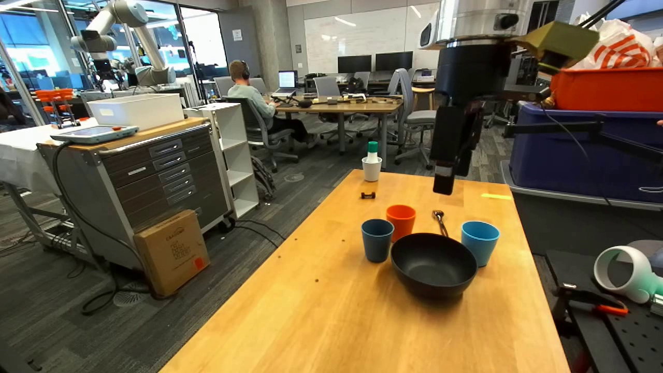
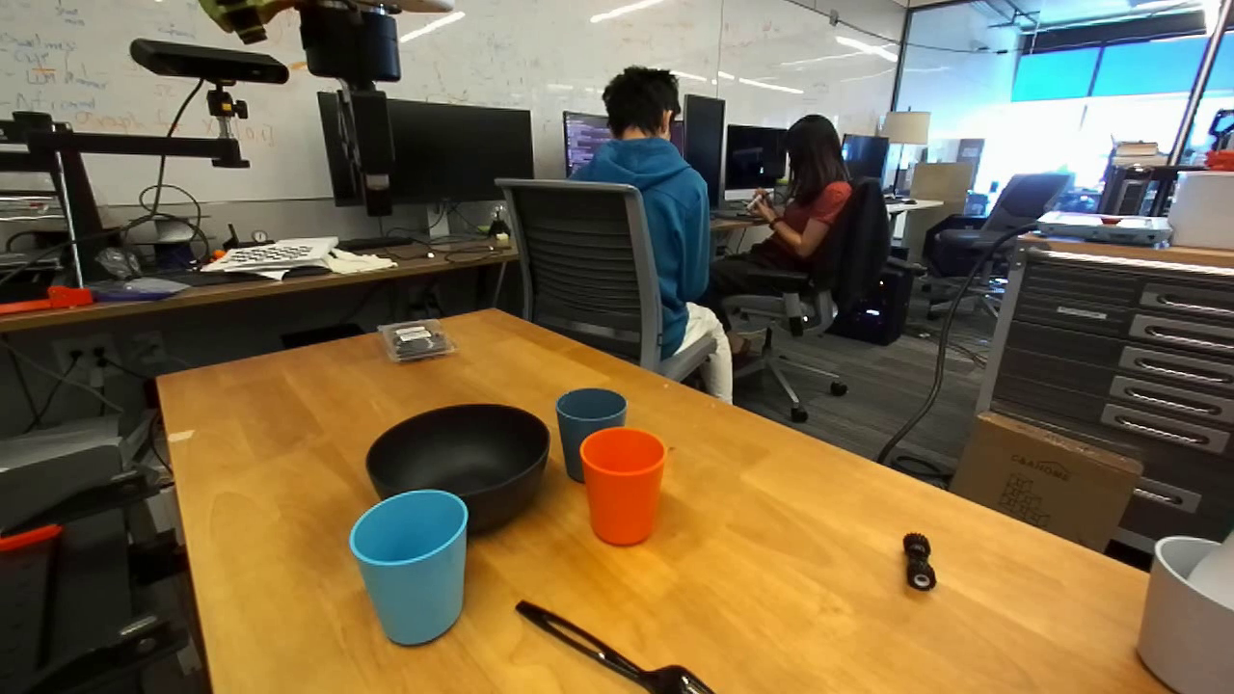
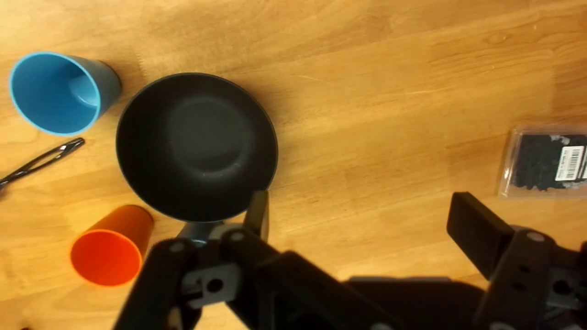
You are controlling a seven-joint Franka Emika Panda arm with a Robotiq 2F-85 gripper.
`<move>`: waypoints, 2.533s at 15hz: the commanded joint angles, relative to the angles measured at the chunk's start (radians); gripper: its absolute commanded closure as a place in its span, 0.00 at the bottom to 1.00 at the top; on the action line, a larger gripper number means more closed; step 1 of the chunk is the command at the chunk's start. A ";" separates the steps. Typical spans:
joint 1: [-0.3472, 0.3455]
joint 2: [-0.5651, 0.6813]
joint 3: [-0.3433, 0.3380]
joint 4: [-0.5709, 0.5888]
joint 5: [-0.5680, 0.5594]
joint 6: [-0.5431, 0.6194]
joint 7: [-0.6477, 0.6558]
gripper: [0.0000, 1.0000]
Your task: Put the blue cup in the black bowl, then put the green and orange cups on top of the blue cup then put the black object in the orange cup
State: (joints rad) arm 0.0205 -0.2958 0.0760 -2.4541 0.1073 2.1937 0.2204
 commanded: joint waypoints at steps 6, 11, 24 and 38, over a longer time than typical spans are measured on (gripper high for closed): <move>-0.104 0.019 -0.054 -0.009 -0.110 0.071 0.085 0.00; -0.166 0.044 -0.113 -0.061 -0.101 0.192 0.112 0.00; -0.235 0.159 -0.121 -0.115 -0.242 0.307 0.386 0.00; -0.220 0.230 -0.164 -0.155 -0.283 0.342 0.427 0.00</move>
State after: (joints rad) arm -0.2137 -0.0826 -0.0627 -2.5984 -0.2092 2.4950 0.6870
